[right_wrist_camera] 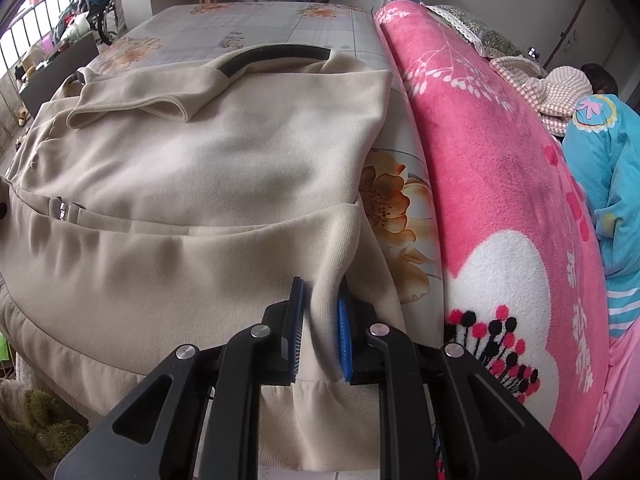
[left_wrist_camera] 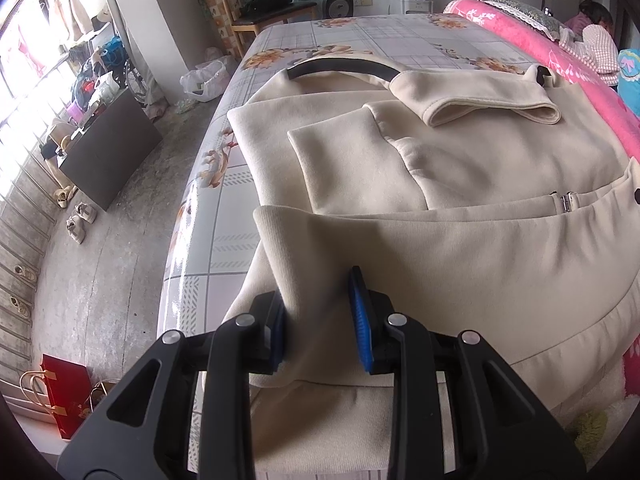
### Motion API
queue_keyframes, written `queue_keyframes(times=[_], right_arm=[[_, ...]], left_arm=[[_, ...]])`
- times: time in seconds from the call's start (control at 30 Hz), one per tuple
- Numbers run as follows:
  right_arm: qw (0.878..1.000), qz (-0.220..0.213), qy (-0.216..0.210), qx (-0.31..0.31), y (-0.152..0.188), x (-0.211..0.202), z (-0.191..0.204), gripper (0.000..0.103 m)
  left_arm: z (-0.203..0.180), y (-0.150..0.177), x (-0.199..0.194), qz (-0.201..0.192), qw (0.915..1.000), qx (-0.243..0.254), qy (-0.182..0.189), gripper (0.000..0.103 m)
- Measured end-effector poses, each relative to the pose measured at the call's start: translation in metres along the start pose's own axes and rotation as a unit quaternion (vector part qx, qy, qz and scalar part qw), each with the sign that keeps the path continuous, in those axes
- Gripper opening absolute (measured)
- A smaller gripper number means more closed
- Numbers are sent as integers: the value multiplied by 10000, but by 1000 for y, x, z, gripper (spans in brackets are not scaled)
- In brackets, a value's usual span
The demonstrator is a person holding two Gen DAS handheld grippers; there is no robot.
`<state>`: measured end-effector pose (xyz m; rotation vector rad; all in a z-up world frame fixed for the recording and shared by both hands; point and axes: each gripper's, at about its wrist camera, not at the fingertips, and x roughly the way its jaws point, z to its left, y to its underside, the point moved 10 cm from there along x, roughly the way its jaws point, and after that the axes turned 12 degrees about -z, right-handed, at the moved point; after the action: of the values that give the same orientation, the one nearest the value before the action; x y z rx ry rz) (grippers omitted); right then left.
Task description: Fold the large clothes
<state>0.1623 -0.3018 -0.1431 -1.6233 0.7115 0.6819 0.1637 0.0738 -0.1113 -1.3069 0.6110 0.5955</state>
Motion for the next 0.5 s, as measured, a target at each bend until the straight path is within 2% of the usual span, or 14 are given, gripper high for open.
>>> queue_keyframes(times=[0.5], right_arm=[[10000,-26,28,-43,1,0,1,16]], left_arm=[[1,0,0,-10,10000,-3,-20,27]])
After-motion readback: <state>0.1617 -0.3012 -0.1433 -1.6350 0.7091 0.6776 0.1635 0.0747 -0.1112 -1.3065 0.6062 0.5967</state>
